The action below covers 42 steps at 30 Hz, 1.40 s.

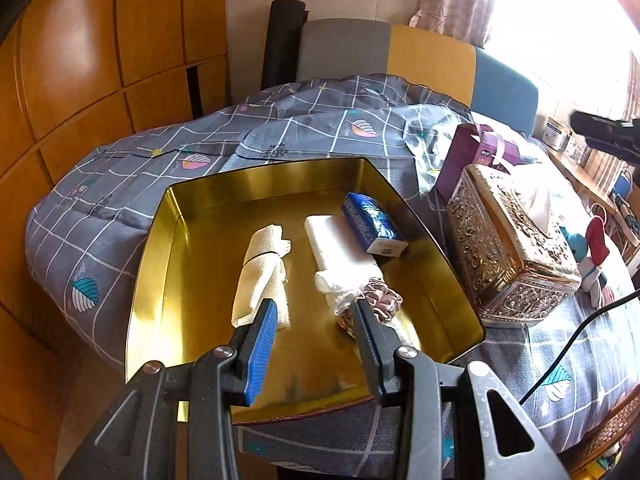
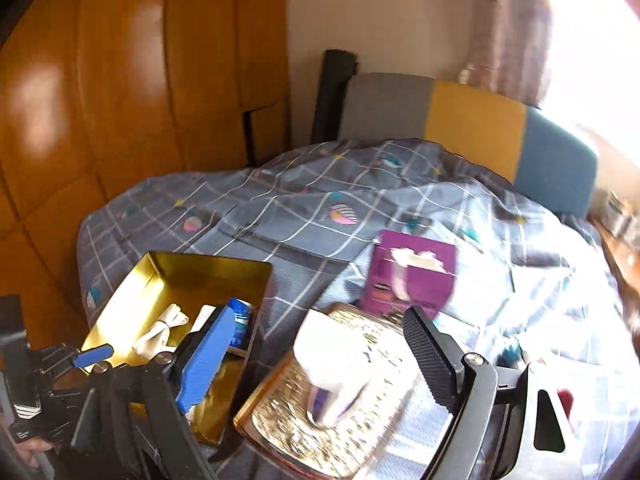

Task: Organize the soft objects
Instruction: 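Move both tools back toward the remaining soft items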

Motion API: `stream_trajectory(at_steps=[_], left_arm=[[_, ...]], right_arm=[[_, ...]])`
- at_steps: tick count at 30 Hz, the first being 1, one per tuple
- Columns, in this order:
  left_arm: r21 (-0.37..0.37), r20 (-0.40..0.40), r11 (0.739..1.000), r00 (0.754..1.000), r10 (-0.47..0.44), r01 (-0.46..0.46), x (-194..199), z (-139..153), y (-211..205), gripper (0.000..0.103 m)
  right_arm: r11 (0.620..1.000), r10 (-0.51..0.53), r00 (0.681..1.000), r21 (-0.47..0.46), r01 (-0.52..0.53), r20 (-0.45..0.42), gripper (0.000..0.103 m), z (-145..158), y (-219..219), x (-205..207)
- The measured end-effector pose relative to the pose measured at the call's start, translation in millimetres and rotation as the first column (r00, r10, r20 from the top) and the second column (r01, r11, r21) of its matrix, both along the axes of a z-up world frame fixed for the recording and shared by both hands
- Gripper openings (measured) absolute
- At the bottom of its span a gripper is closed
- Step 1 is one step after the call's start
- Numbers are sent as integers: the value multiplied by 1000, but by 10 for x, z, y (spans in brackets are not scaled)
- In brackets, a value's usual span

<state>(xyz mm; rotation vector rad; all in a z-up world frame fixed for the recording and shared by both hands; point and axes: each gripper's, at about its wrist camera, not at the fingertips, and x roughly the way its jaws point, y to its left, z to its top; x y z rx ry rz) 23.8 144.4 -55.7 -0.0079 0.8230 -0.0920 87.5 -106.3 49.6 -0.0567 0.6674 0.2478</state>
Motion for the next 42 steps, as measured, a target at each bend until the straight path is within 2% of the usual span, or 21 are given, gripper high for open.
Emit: stream_trajectory(at_steps=[7, 10, 12, 15, 17, 21, 24, 26, 28, 31, 34, 38, 40, 42], left_arm=[[-13, 18, 999, 999, -33, 34, -25, 73, -80, 39], [-26, 27, 999, 999, -44, 45, -23, 117, -111, 39], [-38, 34, 998, 998, -55, 56, -14, 154, -138, 39], [-28, 52, 997, 996, -71, 73, -10, 221, -205, 39], [-28, 59, 995, 994, -93, 95, 3, 272, -270, 39], [-24, 84, 988, 985, -149, 151, 31, 412, -469, 39], [-18, 106, 975, 970, -217, 220, 43, 550, -712, 39], [-11, 121, 959, 952, -280, 283, 51, 656, -940, 39], [-7, 128, 937, 930, -345, 349, 65, 742, -1211, 39], [-8, 118, 896, 890, -440, 444, 85, 814, -1636, 39], [-61, 75, 836, 838, -541, 545, 119, 811, -2154, 40], [-144, -6, 769, 776, -630, 623, 191, 694, -2774, 43], [-166, -45, 753, 758, -651, 637, 243, 603, -3028, 43], [-183, -70, 740, 742, -666, 647, 280, 516, -3298, 43]], right_arm=[[989, -144, 990, 11, 144, -2, 88, -79, -590, -242], [969, -245, 969, 20, 245, -23, 88, -154, -960, -324], [943, -332, 943, 30, 333, -38, 88, -203, -1259, -387], [882, -463, 884, 68, 467, -72, 88, -286, -1770, -522], [825, -553, 828, 84, 560, -92, 88, -347, -2118, -620], [674, -705, 689, 143, 724, -165, 88, -518, -2813, -803], [568, -767, 598, 188, 802, -233, 88, -699, -3228, -916], [507, -795, 546, 203, 837, -266, 88, -835, -3404, -990], [465, -811, 509, 212, 860, -289, 88, -965, -3526, -1050], [414, -816, 469, 226, 882, -338, 88, -1096, -3617, -1121], [368, -826, 438, 248, 896, -356, 88, -1115, -3691, -1174], [333, -813, 425, 281, 900, -398, 88, -1159, -3749, -1222], [320, -812, 413, 278, 906, -412, 88, -1185, -3770, -1243], [308, -803, 416, 300, 903, -427, 88, -1206, -3795, -1267]])
